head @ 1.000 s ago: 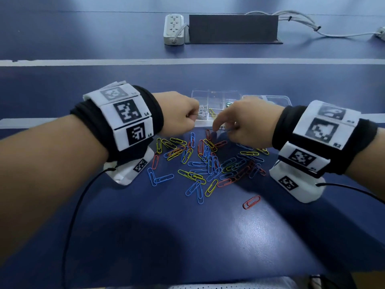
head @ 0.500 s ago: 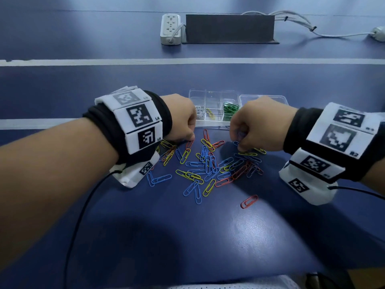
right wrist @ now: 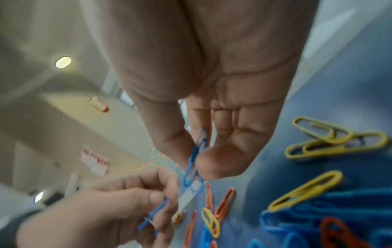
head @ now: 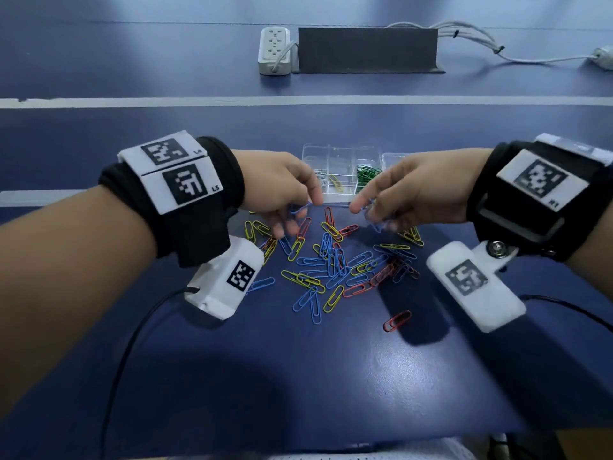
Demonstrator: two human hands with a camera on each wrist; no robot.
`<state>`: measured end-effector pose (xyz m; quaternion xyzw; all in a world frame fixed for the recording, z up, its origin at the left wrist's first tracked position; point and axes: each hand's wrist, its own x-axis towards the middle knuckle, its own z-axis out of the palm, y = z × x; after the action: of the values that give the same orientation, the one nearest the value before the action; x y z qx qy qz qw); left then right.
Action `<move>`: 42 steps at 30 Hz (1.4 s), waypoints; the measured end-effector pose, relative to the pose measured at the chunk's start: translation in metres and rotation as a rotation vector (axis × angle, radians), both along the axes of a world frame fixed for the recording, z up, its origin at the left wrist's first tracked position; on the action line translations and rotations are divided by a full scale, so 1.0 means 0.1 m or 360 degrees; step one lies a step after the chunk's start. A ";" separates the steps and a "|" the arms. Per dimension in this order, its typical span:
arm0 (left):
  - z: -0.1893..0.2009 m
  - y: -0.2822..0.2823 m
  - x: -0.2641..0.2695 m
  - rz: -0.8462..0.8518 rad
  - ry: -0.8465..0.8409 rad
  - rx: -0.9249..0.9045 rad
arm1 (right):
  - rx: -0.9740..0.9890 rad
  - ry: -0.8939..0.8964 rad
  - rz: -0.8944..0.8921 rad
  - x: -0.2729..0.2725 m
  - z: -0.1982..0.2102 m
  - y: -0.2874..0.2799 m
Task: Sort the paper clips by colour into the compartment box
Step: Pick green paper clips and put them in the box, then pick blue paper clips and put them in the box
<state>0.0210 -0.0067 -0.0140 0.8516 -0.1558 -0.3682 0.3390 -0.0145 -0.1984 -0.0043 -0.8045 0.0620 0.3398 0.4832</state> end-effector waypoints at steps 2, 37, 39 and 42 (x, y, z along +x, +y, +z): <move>-0.01 -0.02 -0.03 -0.0007 0.0071 0.0021 | 0.0128 0.0141 -0.0084 0.02 -0.02 0.00; 0.02 -0.19 -0.22 -0.0431 -0.0903 0.0659 | -0.0110 0.0050 -0.0049 0.00 -0.04 0.07; 0.03 -0.20 -0.23 -0.0479 -0.0927 0.0671 | -0.0033 0.0069 -0.0027 0.01 -0.05 0.06; 0.03 -0.21 -0.24 -0.0539 -0.0948 0.0693 | 0.0044 0.0051 0.0045 0.00 -0.06 0.07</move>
<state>-0.0031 -0.0276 -0.0110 0.9352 -0.3035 -0.1804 0.0253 -0.0143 -0.1910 -0.0105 -0.7930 0.0538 0.3603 0.4882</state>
